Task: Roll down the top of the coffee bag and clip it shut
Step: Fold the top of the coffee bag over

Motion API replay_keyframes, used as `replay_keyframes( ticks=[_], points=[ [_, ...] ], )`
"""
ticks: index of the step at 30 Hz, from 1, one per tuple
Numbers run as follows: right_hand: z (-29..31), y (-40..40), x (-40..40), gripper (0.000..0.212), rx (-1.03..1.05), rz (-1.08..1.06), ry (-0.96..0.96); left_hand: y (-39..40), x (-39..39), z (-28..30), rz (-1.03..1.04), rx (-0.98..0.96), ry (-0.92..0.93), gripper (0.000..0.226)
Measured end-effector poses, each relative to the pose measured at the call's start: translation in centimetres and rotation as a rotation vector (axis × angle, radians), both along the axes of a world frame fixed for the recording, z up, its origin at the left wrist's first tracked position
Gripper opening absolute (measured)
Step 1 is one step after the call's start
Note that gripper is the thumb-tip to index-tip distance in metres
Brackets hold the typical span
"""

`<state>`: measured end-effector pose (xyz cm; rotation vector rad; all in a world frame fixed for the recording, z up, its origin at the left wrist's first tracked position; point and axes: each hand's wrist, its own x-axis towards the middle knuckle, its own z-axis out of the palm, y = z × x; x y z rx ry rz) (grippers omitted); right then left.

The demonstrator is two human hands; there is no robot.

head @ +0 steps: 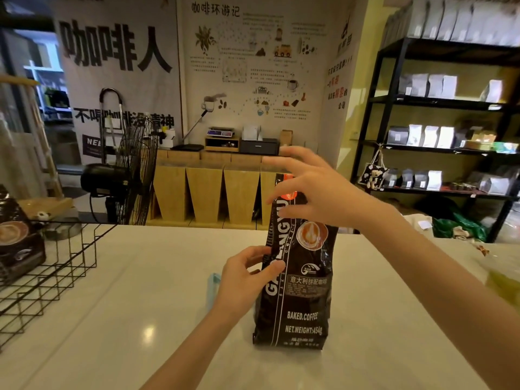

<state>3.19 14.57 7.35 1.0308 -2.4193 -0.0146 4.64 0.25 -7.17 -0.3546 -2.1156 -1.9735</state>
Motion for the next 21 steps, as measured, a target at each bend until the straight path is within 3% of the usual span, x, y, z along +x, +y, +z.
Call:
replay_keyframes(
  ticks=[4,7,14,21],
  points=[
    [0.6,-1.7,-1.7,0.028,0.239,-0.071,-0.168,-0.1,0.0,0.0,-0.002,-0.002,0.016,0.028],
    [0.8,-2.1,-2.2,0.029,0.328,-0.118,-0.18,-0.1,0.2,0.1,-0.013,0.021,0.018,0.026],
    [0.9,-2.1,-2.7,0.015,0.335,-0.104,-0.097,0.1,-0.1,0.0,-0.016,0.051,-0.015,0.012],
    [0.7,-1.7,-3.1,0.017,0.294,-0.038,-0.153,0.6,-0.2,-0.4,0.038,0.106,-0.038,0.018]
  ],
)
